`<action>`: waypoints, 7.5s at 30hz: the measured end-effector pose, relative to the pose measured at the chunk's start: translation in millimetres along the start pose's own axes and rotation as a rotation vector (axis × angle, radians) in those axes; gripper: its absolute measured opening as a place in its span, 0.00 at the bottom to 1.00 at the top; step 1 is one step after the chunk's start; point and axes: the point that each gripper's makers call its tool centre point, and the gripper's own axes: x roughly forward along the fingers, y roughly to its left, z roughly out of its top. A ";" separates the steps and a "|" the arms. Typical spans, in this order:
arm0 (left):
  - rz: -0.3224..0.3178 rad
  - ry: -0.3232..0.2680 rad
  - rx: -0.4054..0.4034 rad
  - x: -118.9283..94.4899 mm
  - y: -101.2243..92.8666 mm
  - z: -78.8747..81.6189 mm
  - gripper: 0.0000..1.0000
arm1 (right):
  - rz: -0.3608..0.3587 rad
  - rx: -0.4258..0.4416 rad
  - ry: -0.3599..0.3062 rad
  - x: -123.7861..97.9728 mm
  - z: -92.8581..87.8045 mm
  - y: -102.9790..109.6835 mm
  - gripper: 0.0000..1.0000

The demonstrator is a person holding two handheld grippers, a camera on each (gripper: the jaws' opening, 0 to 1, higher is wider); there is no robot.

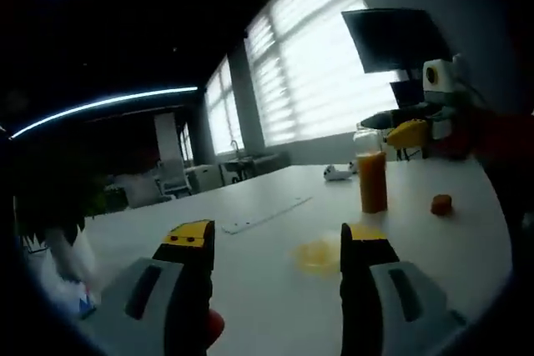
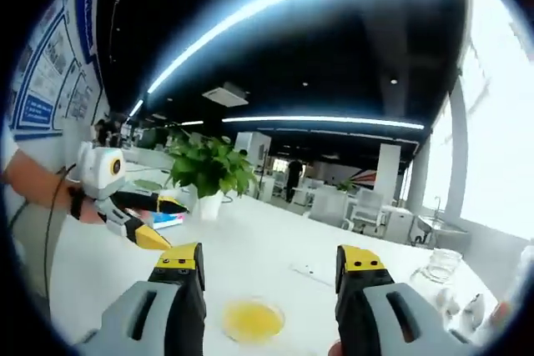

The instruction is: Open the Petri dish lid, place the lid on the table, pour the liquid culture medium into the Petri dish, pick up the Petri dish lid from the table, and close the Petri dish

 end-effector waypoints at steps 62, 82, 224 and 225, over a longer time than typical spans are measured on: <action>0.478 -0.008 -0.171 -169.2 26.5 -35.9 0.49 | -0.506 0.168 0.030 -225.0 -66.0 -89.8 0.53; 0.348 0.000 -0.137 -166.9 -16.5 -29.5 0.50 | -0.310 0.175 0.278 -176.1 -147.5 -36.5 0.54; 0.241 0.054 -0.150 -157.6 -60.1 -35.8 0.48 | -0.169 0.083 0.281 5.5 -25.2 -171.7 0.41; 0.242 0.054 -0.149 -157.5 -59.5 -35.5 0.48 | -0.175 0.082 0.270 3.6 -21.6 -171.8 0.41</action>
